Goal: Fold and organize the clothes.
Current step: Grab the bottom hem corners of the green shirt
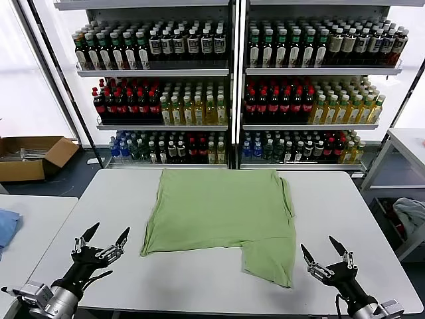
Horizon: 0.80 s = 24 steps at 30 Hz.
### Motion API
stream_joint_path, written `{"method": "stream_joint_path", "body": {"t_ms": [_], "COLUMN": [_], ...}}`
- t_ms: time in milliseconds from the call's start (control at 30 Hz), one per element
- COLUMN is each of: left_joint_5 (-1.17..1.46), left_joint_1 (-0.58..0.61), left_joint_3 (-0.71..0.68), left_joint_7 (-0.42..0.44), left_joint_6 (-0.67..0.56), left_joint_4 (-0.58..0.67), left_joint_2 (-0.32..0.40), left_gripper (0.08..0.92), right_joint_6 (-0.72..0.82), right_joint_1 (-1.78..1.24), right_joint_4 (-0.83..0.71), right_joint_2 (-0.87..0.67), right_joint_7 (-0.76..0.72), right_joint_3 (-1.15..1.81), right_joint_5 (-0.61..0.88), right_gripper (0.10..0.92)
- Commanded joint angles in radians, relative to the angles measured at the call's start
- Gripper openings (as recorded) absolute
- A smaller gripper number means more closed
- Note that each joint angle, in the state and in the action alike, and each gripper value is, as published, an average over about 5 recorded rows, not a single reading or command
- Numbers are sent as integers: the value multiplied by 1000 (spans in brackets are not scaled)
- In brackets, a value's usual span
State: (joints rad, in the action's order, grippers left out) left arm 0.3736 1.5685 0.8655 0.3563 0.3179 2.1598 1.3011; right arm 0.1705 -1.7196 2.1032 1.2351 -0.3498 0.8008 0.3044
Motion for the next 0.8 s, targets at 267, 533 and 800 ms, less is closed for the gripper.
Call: {"method": "stream_joint_path", "body": {"t_ms": [267,533,800], "left_joint_5": [57,19,17], "left_joint_1": [-167,-211,-280], "left_joint_3": [-274,-313,-343], "left_joint_7": [-117,-117,-158], "left_joint_6": [227,260,260], "left_joint_4": [-218,-267,-325], "left_joint_2": [-245,-252,-241], "left_gripper": [823,823,823], "right_joint_6": [173,294,334], "right_joint_1": [-1,64,106], "right_joint_4": [8,-4,-15], "right_joint_2": [-65,-50,-33], "right_joint_7": [66,115,129], "right_joint_3": [-117,-184,-244], "right_joint_5": [-30,-57,-97], "right_gripper": [823,823,823]}}
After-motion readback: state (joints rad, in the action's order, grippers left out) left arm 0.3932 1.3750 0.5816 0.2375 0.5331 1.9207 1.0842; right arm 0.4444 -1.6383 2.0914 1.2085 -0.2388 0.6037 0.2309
